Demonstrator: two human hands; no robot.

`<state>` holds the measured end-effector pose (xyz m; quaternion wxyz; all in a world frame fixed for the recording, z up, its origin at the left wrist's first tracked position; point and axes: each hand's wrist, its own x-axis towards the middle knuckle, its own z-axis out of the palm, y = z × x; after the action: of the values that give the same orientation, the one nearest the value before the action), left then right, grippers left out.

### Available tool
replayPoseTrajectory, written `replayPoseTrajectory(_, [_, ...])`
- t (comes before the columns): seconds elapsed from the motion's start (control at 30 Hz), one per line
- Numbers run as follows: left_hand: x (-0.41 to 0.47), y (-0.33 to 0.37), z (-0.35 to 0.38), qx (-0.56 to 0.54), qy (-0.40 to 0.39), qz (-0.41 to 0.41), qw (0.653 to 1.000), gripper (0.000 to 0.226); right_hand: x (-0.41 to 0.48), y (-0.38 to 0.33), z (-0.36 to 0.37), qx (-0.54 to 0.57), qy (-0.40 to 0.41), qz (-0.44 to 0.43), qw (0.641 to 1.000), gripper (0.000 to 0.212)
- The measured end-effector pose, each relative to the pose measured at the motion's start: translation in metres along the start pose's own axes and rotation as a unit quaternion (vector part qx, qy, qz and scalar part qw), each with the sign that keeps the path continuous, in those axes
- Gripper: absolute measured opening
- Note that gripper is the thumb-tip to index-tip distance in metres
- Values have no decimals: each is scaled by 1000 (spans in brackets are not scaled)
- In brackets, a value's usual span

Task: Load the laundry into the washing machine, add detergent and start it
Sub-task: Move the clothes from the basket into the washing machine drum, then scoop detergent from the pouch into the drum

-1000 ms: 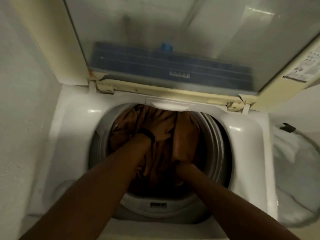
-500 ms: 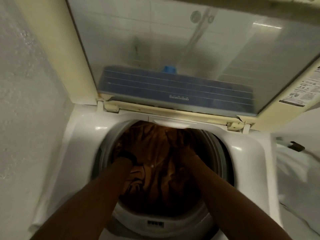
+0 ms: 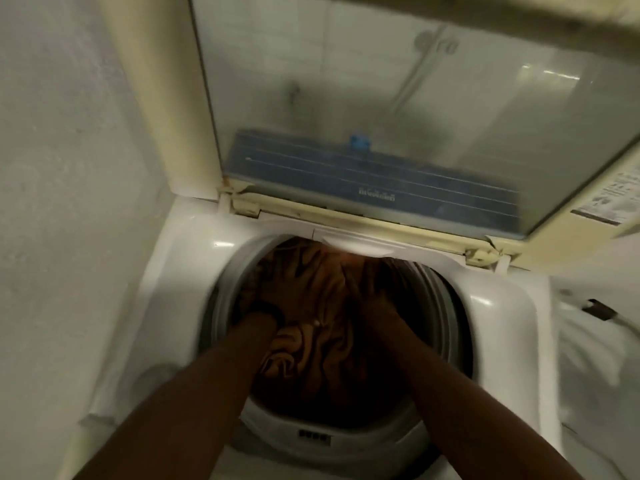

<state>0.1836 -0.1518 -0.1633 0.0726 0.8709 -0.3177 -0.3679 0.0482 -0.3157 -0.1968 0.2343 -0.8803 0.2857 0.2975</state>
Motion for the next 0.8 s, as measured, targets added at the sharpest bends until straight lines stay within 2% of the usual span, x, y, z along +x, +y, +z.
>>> replayPoseTrajectory(0.07, [-13,1,-8,27,12,49,998,99,-26,-10,-21,-47,4,-53,997,91])
replayPoseTrajectory(0.23, [-58,16,-25,69,67,64,993,104,-91,-17,-56,-54,16,-85,995,108])
replayPoseTrajectory(0.37, [-107,35,-42,-3,135,79,988,94,-129,-25,-79,-32,89,-140,986,108])
replayPoseTrajectory(0.47, [-157,55,-60,-90,189,63,976,76,-163,-35,-98,27,121,-182,976,104])
replayPoseTrajectory(0.53, [-179,62,-72,-101,236,46,965,71,-179,-46,-111,58,133,-201,969,96])
replayPoseTrajectory(0.7, [-241,60,-108,-71,345,9,936,75,-225,-99,-149,79,182,-276,941,89])
replayPoseTrajectory(0.8, [-283,54,-121,-81,436,-20,896,62,-254,-136,-168,95,185,-348,914,91])
